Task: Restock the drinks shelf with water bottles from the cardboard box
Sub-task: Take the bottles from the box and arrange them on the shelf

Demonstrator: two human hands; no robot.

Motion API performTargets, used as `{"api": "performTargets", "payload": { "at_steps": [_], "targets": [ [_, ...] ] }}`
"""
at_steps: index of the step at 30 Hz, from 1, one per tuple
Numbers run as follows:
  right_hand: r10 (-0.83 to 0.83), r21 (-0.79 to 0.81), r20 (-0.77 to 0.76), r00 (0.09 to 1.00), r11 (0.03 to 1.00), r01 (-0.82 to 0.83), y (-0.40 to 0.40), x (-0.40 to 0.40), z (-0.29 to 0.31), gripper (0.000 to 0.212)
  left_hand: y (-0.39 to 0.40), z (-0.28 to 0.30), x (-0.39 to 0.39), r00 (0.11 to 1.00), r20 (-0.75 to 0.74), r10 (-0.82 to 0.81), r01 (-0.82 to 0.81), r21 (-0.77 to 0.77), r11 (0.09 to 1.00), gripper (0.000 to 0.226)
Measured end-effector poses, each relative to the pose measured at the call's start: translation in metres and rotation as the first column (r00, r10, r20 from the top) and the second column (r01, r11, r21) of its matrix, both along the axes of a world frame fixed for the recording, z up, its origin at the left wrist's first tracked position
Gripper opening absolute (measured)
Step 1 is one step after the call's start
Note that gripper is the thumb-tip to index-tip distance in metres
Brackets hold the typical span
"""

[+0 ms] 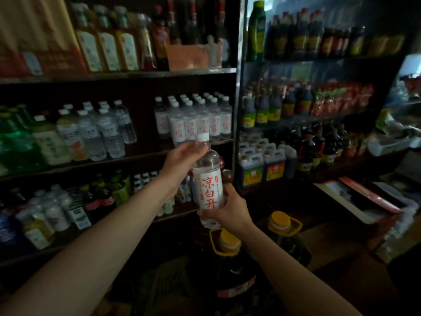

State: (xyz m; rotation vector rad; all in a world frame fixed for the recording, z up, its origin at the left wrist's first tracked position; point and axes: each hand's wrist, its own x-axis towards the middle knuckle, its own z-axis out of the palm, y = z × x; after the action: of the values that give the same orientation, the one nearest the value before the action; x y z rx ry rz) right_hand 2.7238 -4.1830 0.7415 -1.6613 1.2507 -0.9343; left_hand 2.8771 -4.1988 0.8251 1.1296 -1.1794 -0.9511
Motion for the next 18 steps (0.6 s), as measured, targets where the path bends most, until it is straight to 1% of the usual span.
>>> {"api": "performTargets", "payload": {
  "at_steps": [2,3,5,7,8,10,13,16,18],
  "targets": [
    [0.004,-0.034,-0.012,1.000,0.999,-0.004,-0.019,0.027,0.009,0.069,-0.013,0.008,0.028,0.998,0.057,0.002,-0.002,0.008,1.000,0.024],
    [0.004,-0.046,-0.010,1.000,0.999,-0.004,-0.029,0.040,0.012,0.068,-0.019,0.012,0.041,0.997,0.081,-0.018,0.017,0.020,1.000,0.026],
    [0.003,-0.066,-0.007,1.000,0.998,-0.003,-0.049,0.066,0.019,0.066,-0.031,0.015,0.066,0.989,0.142,-0.052,0.049,0.026,0.998,0.045],
    [0.008,-0.084,-0.033,0.999,0.996,-0.010,-0.070,0.091,0.023,0.065,-0.045,0.015,0.088,0.979,0.198,-0.055,0.056,0.000,0.998,0.066],
    [0.006,-0.092,-0.049,0.999,0.996,-0.010,-0.080,0.103,0.023,0.065,-0.052,0.016,0.098,0.976,0.209,-0.060,0.064,-0.014,0.998,0.073],
    [-0.016,-0.120,-0.084,0.996,0.993,0.006,-0.099,0.126,0.020,0.065,-0.067,0.017,0.116,0.975,0.215,-0.059,0.069,-0.037,0.997,0.079],
    [-0.074,-0.193,-0.167,0.983,0.980,0.041,-0.128,0.154,0.016,0.069,-0.093,0.016,0.141,0.969,0.244,-0.028,0.043,-0.053,0.998,0.080],
    [-0.065,-0.204,-0.210,0.975,0.979,0.021,-0.157,0.178,0.015,0.065,-0.123,0.008,0.166,0.961,0.277,-0.002,0.012,-0.036,0.999,0.075],
    [-0.067,-0.208,-0.235,0.970,0.978,0.018,-0.178,0.193,0.014,0.063,-0.145,0.005,0.181,0.950,0.313,0.011,0.000,-0.037,0.999,0.068]
  ]
}}
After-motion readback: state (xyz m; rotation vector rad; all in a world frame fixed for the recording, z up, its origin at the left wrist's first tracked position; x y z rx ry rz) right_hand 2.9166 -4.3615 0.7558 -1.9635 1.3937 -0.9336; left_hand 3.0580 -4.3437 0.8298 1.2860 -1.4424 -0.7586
